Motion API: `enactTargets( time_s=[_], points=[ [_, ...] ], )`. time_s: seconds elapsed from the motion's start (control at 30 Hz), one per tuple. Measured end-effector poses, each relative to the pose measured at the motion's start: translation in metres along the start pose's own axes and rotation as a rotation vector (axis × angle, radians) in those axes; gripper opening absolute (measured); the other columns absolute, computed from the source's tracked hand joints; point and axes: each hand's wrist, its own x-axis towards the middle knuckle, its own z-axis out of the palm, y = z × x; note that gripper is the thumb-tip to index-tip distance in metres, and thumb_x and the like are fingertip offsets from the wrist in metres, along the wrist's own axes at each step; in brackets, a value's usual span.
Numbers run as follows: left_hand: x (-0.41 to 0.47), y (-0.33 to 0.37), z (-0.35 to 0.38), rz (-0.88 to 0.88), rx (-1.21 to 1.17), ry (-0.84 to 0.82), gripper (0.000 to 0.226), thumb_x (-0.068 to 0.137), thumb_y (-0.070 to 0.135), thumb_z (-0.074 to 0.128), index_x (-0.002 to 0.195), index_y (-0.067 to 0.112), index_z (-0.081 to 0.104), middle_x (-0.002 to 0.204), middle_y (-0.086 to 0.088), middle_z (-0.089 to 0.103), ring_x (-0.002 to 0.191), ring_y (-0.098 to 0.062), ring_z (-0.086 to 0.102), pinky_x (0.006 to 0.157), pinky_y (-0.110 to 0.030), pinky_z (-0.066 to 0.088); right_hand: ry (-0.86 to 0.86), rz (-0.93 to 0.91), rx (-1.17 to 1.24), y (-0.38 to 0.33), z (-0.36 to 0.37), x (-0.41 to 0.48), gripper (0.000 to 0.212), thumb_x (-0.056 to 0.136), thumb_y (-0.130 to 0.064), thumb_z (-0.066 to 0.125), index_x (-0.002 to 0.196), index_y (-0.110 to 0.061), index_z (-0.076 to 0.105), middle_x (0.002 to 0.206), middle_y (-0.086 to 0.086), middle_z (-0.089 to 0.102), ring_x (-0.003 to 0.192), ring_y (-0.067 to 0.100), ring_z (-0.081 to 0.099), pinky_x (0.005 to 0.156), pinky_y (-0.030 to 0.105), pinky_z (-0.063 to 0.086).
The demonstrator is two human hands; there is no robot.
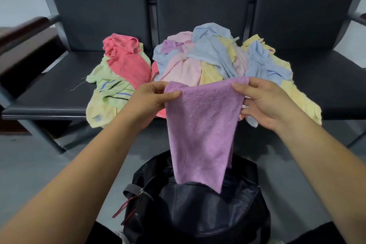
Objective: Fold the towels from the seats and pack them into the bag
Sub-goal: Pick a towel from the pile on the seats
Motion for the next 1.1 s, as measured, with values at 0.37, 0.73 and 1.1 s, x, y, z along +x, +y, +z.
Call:
enactTargets(
  time_s=[0.37, 0.73, 1.1],
  points=[
    [-0.001, 0.003, 0.005, 0.146, -0.055, 0.048, 0.033, 0.081, 0.019, 0.072, 0.113, 0.010, 0.073, 0.111, -0.015, 0.074, 0.105, -0.024, 0.070, 0.091, -0.032, 0.056, -0.131, 0.051, 0.324, -0.005, -0.003, 0.003, 0.034, 0.090, 0.001, 0.064, 0.123, 0.008, 0.063, 0.124, 0.021, 0.070, 0.118, 0.027, 0.068, 0.094, 0.034, 0.058],
    [-0.006, 0.011, 0.012, 0.295, 0.196, 0.280, 0.007, 0.094, 0.017, 0.068, 0.094, 0.012, 0.073, 0.054, 0.022, 0.059, 0.055, 0.008, 0.052, 0.059, -0.010, 0.040, 0.188, -0.254, -0.072, -0.001, 0.000, 0.011, 0.012, 0.081, -0.017, 0.084, 0.090, -0.011, 0.079, 0.105, 0.014, 0.076, 0.104, 0.029, 0.072, 0.096, 0.049, 0.057],
    [-0.006, 0.027, 0.018, 0.334, -0.062, 0.320, 0.013, 0.098, 0.022, 0.063, 0.103, 0.013, 0.070, 0.065, 0.013, 0.061, 0.056, -0.004, 0.052, 0.050, -0.016, 0.041, 0.126, -0.436, 0.023, -0.014, 0.012, 0.001, 0.010, 0.082, -0.020, 0.081, 0.091, -0.022, 0.080, 0.106, 0.008, 0.076, 0.106, 0.024, 0.072, 0.099, 0.051, 0.055]
  ],
)
